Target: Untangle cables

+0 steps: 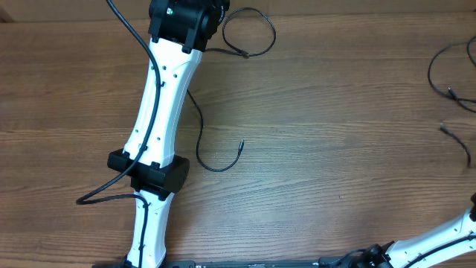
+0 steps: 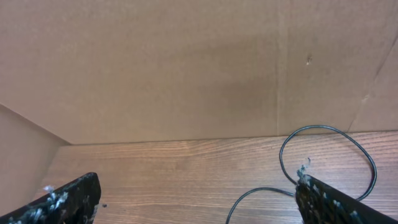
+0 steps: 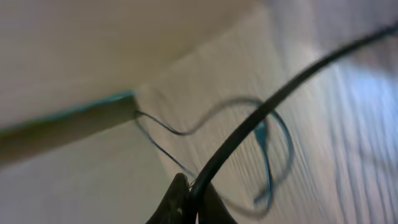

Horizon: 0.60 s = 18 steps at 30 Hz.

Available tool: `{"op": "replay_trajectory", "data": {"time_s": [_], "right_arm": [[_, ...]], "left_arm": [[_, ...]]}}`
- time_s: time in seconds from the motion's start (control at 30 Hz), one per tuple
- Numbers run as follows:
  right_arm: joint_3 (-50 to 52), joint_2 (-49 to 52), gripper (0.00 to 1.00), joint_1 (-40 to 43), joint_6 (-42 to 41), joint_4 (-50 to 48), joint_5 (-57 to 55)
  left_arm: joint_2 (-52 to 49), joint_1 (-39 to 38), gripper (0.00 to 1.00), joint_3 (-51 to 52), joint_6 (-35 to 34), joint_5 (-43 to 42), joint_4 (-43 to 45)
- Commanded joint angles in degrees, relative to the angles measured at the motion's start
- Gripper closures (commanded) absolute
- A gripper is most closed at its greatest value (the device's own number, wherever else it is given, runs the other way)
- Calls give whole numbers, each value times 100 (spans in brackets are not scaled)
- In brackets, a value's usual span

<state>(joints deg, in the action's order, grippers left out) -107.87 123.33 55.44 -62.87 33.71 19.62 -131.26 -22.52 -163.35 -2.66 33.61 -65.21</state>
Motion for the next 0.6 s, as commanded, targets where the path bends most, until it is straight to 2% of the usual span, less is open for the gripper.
{"op": "replay_trajectory", "data": {"time_s": [0.0,0.13,0.4,0.57], "right_arm": [[-87,-57,96,-199,2120,-411,-94],[-216,-63,96,-461,3025,-870,269],[-737,-188,96,-1281,2973,-1412,629],[-1051,-433,96,-1425,2682,-1080,-153]], "left_arm": [[129,-81,0,-70,-85,-66,-26],[129,-94,0,-70,-308,-111,-94],[127,-92,0,-70,-345,-693,-103],[127,-92,0,-70,-361,-693,-103]]}}
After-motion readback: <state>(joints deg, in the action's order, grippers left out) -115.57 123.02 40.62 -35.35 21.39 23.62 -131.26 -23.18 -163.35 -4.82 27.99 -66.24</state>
